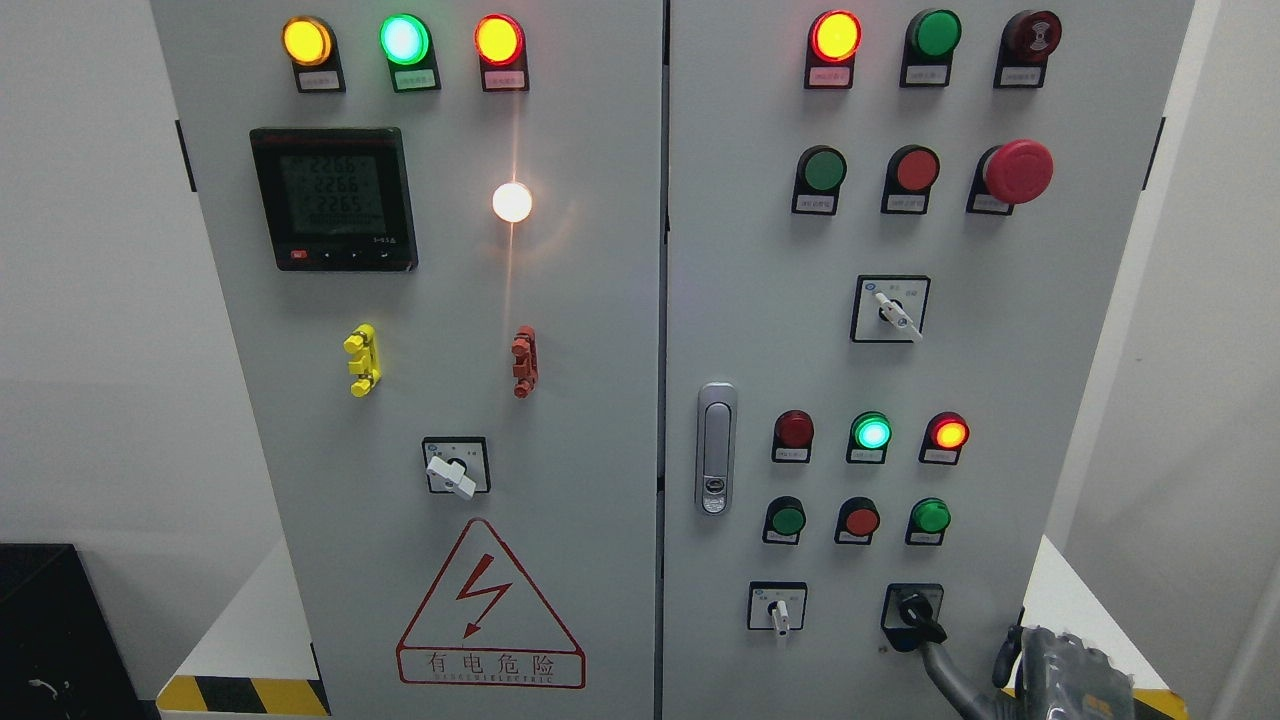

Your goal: Flip black knob to close circuit

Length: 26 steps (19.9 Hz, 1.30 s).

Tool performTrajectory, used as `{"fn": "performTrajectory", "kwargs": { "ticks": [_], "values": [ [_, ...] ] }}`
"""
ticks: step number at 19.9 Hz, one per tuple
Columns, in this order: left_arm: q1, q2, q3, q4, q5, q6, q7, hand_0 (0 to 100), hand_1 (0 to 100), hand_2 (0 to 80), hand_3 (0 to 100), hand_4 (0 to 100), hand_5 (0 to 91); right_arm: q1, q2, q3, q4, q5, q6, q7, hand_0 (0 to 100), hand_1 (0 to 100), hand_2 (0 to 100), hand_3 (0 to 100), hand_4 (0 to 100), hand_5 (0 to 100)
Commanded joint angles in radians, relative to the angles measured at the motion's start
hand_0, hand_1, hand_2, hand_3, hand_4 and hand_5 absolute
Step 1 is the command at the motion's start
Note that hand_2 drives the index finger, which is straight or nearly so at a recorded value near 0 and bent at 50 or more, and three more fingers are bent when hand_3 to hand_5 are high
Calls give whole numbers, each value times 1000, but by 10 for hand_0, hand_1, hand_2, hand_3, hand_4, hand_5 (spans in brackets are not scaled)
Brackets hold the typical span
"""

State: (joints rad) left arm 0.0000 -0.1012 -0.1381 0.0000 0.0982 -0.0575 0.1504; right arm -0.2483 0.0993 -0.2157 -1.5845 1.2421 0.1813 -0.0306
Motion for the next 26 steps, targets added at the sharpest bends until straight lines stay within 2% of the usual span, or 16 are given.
{"fn": "performTrajectory", "kwargs": {
  "ticks": [1, 20, 26],
  "values": [
    [23, 0, 0, -29, 0, 1, 0, 120, 556, 0, 0, 0, 0, 0, -4, -10, -9, -15, -3, -5, 0, 70, 785, 973, 906, 1000],
    [23, 0, 0, -29, 0, 1, 0, 120, 556, 0, 0, 0, 0, 1, -4, -2, -9, -41, -6, -6, 0, 70, 781, 972, 901, 1000],
    [23, 0, 0, -29, 0, 1, 0, 120, 556, 0, 0, 0, 0, 6, -6, 29, -17, -41, -10, -20, 0, 72, 779, 971, 901, 1000]
  ]
}}
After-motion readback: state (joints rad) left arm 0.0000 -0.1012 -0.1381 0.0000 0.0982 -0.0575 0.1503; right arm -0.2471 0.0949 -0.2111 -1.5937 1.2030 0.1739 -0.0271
